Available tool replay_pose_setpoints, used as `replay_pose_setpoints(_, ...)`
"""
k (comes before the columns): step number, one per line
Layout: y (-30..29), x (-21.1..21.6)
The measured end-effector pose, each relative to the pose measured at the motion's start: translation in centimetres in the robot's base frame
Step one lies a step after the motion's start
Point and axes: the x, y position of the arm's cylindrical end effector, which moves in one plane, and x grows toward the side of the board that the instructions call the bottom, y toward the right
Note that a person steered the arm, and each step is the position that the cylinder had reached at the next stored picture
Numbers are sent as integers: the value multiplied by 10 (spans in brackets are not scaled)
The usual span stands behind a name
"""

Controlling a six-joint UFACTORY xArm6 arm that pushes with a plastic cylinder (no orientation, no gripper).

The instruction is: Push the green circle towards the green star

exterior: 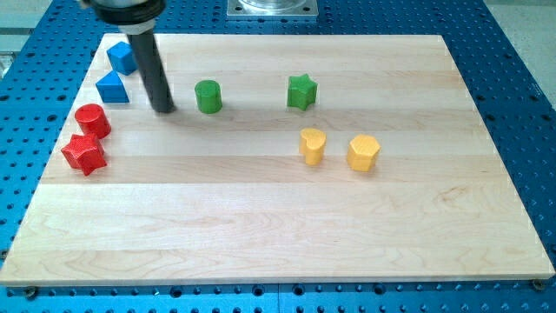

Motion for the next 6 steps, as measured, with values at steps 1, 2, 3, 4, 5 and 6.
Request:
replay_pose_setpoints(1, 49, -9)
replay_pose_setpoints(2, 67, -20)
replay_pose_setpoints(3, 18, -2)
replay_pose_setpoints(4, 26, 58)
replay_pose_setpoints(5, 108, 118)
replay_pose_setpoints(6, 202, 119)
